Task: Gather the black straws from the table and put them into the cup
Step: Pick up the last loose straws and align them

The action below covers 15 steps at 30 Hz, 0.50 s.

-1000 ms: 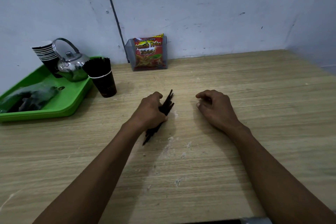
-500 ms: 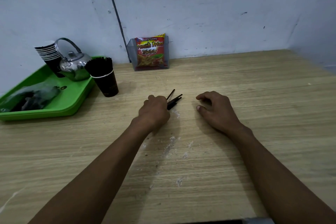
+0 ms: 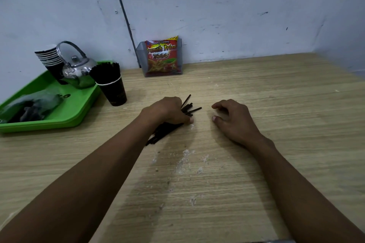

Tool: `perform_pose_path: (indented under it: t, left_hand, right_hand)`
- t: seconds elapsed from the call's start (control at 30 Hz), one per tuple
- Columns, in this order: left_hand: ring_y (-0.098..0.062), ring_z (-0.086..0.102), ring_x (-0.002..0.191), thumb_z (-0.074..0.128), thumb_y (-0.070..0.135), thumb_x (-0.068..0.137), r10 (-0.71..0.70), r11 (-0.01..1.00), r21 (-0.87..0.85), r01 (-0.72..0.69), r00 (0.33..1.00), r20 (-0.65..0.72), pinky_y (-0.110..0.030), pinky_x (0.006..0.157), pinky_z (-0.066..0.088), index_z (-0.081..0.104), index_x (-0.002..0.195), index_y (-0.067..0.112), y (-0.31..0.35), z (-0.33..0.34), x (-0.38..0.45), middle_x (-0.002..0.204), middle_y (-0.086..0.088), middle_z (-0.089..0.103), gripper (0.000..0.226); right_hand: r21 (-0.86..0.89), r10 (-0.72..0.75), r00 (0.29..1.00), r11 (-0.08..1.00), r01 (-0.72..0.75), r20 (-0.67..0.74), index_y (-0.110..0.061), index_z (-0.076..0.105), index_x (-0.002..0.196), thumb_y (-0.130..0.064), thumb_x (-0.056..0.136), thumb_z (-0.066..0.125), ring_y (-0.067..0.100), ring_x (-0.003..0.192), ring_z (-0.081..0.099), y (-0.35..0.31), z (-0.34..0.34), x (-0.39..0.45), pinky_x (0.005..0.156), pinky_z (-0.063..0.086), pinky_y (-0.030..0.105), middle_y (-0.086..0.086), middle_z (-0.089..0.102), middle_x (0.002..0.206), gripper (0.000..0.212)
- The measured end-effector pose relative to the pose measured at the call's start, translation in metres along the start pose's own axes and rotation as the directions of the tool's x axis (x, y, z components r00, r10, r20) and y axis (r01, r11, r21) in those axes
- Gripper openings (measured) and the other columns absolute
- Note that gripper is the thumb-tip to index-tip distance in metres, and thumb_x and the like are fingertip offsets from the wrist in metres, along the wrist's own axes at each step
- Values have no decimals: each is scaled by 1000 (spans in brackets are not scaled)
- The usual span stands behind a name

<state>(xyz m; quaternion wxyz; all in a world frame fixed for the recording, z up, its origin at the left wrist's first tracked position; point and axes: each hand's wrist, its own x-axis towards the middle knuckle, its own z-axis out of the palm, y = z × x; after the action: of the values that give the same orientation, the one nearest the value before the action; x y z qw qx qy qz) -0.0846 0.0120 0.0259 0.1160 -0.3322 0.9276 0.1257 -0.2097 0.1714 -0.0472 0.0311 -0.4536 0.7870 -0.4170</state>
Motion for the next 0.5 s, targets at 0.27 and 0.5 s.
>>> perform_pose_path:
  t: [0.27,0.5]
  left_hand:
    - [-21,48,85,49,17,96,60,989,134,-59,998,-7,-26,57,35,51,118,4,7,5,1,116,-14,56,26]
    - [-34,54,108,50,12,93,42,991,131,-29,995,-92,-34,78,42,43,124,-1,7,20,-7,122,-21,52,35]
  right_hand:
    - [15,9,1000,1000,-9,7,-17,65,118,-18,85,72,15,111,59,-1,-1,0,98,47,34,2,64,117,34]
    - [0,-8,1000,1000,8,11,-16,65,118,-19,85,72,15,109,59,1,-1,0,96,47,32,3,64,116,34]
